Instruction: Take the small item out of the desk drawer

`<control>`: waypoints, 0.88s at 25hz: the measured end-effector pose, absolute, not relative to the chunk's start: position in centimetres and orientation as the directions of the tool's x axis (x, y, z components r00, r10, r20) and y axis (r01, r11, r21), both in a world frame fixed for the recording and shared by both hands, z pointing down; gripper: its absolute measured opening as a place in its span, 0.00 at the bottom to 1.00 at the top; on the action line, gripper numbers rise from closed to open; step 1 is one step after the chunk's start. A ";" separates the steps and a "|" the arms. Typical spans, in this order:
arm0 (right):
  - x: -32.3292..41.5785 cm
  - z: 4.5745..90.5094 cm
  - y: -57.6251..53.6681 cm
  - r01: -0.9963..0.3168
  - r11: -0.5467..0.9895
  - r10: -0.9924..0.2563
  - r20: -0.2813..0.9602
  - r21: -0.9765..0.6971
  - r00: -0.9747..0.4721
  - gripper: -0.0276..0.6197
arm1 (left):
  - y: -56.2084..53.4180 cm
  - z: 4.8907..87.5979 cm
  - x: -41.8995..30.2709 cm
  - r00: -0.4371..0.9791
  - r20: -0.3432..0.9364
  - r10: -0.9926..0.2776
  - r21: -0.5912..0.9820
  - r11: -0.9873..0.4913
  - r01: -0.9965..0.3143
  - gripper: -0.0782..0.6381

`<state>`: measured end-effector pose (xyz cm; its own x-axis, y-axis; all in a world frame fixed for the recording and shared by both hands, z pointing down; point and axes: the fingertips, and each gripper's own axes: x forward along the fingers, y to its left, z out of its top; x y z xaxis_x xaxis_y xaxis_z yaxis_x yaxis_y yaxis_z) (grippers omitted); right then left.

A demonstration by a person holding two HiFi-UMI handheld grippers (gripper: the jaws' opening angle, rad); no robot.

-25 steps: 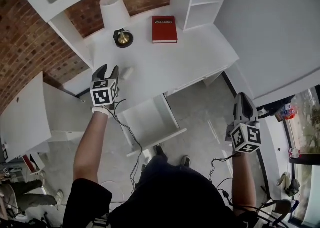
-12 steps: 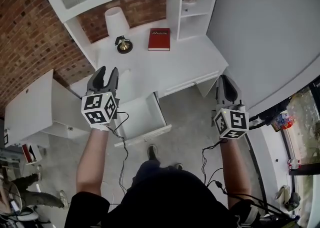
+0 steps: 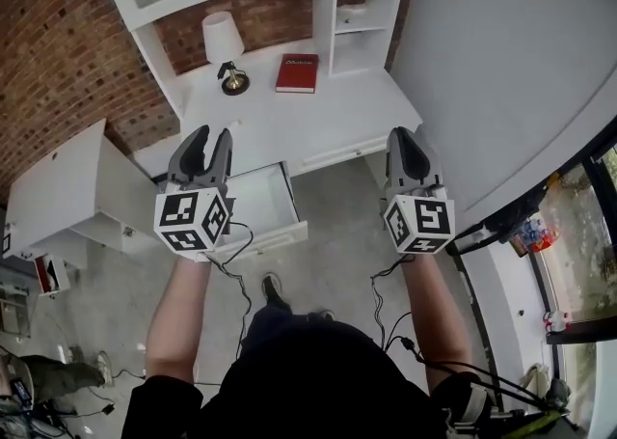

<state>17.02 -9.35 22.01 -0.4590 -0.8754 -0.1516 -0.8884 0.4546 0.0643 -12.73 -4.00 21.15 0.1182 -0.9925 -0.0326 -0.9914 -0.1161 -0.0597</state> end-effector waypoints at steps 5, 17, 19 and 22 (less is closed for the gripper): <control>17.3 21.3 -7.5 -0.882 0.464 -0.867 -0.164 0.080 -0.471 0.08 | -2.1 19.9 -9.7 0.154 -0.075 -0.985 -0.057 -0.150 -0.987 0.28; 15.1 20.8 -7.5 -0.888 0.452 -0.875 -0.155 0.080 -0.459 0.08 | -2.0 19.1 -10.8 0.163 -0.121 -0.979 -0.048 -0.158 -0.986 0.16; 14.1 20.9 -7.8 -0.888 0.453 -0.875 -0.149 0.078 -0.460 0.08 | -2.3 19.3 -11.7 0.165 -0.113 -0.980 -0.043 -0.161 -0.986 0.16; 12.8 21.4 -8.0 -0.885 0.460 -0.874 -0.137 0.079 -0.466 0.08 | -2.8 19.9 -13.1 0.166 -0.097 -0.981 -0.025 -0.164 -0.986 0.16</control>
<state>12.75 -8.00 21.38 -0.4662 -0.8740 -0.1371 -0.8846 0.4596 0.0786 -13.10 -2.81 19.85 0.1660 -0.9814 -0.0965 -0.9861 -0.1643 -0.0254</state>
